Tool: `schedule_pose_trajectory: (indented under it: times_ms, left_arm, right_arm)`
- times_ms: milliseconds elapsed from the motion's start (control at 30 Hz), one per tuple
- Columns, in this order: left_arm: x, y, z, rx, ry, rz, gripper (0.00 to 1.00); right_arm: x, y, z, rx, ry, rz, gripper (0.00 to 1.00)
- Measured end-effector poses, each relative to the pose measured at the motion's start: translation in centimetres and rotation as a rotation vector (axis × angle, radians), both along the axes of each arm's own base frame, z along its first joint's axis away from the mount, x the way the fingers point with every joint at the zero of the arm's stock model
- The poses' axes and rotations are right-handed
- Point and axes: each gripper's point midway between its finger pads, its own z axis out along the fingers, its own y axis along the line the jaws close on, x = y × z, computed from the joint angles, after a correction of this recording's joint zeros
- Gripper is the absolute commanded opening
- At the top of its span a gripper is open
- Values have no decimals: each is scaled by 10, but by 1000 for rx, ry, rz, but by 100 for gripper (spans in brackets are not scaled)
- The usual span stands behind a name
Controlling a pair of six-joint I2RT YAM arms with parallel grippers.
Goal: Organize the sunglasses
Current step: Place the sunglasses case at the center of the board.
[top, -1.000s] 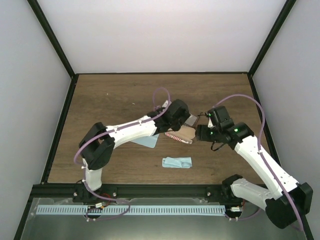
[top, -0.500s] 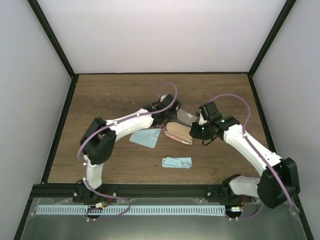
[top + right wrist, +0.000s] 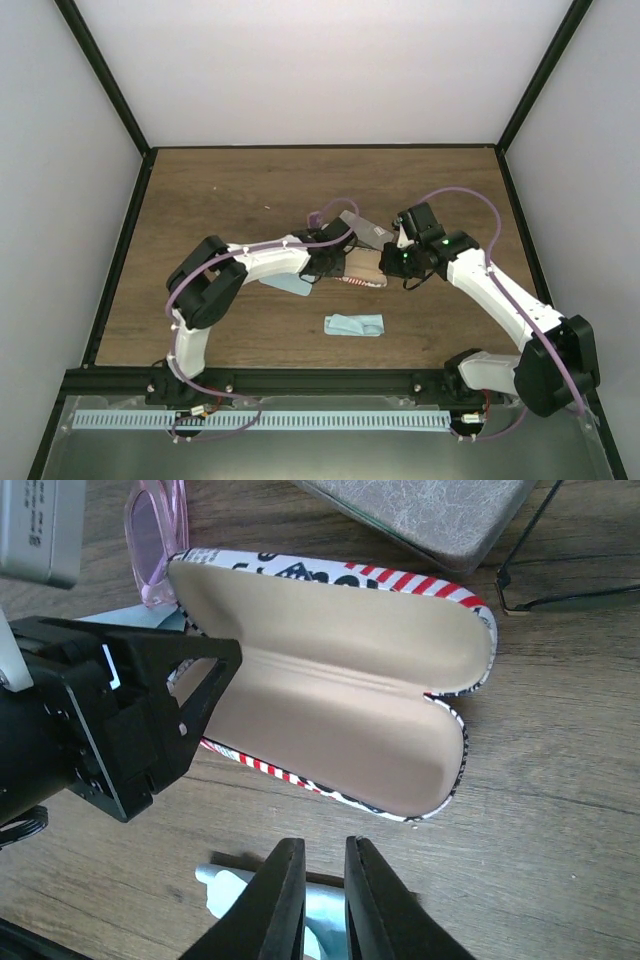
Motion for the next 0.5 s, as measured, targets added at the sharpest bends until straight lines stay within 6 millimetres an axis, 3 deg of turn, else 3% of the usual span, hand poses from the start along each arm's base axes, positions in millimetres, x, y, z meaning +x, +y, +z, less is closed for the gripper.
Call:
schedule_pose_trajectory:
  times_ms: [200, 433, 500]
  left_arm:
    - [-15, 15, -4, 13, 27, -1, 55]
    - [-12, 20, 18, 4, -16, 19, 63]
    - [-7, 16, 26, -4, -37, 19, 72]
  right_arm:
    - [0, 0, 0, 2, 1, -4, 23]
    - [0, 1, 0, 4, 3, -1, 30]
    - [-2, 1, 0, 5, 9, 4, 37]
